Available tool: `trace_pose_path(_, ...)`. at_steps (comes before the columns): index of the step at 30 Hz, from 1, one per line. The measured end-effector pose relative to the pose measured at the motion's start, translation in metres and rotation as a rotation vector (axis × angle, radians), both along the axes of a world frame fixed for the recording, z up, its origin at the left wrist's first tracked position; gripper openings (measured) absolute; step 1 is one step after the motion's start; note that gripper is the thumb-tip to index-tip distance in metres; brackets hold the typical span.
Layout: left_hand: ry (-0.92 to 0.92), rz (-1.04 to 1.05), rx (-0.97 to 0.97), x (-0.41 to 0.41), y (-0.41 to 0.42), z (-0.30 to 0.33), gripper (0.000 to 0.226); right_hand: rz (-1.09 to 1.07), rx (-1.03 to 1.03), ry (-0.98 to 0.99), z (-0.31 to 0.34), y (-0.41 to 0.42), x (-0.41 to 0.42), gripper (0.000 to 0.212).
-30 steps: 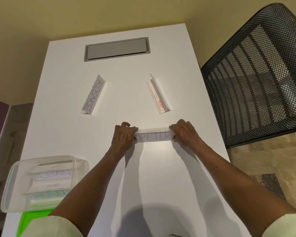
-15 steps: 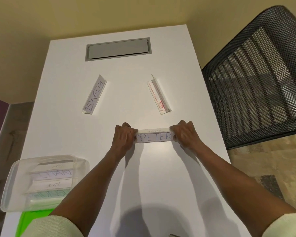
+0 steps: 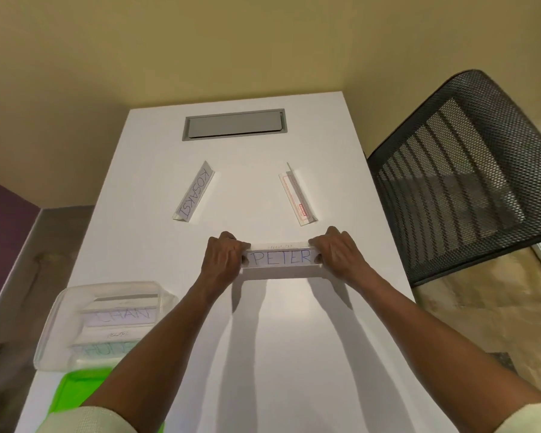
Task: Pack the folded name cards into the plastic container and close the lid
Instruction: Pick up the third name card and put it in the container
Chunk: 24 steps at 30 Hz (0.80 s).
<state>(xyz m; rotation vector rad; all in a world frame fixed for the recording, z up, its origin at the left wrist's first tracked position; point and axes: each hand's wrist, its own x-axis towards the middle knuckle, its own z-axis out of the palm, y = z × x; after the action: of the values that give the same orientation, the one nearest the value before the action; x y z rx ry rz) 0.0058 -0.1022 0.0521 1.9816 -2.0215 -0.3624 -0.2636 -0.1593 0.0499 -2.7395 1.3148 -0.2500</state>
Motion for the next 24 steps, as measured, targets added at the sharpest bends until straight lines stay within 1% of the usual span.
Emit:
trace_pose_path(3, 0.013, 0.004, -0.082, 0.002, 0.011, 0.012, 0.026, 0.016, -0.001, -0.020, 0.012, 0.007, 0.001, 0.034)
trace_pose_path(6, 0.045, 0.007, -0.131, 0.006, 0.022, 0.025, 0.024, -0.005, 0.012, 0.010, 0.019, 0.014, 0.002, 0.028)
trace_pose_path(9, -0.003, -0.037, -0.157, 0.012, 0.034, 0.036, 0.023, -0.021, 0.024, 0.020, 0.025, 0.023, 0.005, 0.029)
trace_pose_path(13, -0.038, -0.039, -0.170, 0.021, 0.051, 0.048, 0.023, -0.035, 0.038, 0.097, 0.036, 0.042, 0.014, 0.033)
trace_pose_path(15, -0.044, -0.038, -0.183, 0.028, 0.060, 0.055, 0.022, -0.040, 0.038, 0.125, 0.041, 0.051, 0.020, 0.029)
trace_pose_path(18, -0.050, -0.063, -0.202, 0.044, 0.078, 0.063, 0.026, -0.021, 0.031, 0.151, 0.048, 0.066, 0.034, 0.021)
trace_pose_path(24, -0.048, -0.092, -0.228, 0.089, 0.118, 0.067, 0.033, 0.015, 0.035, 0.102, 0.062, 0.096, 0.076, 0.021)
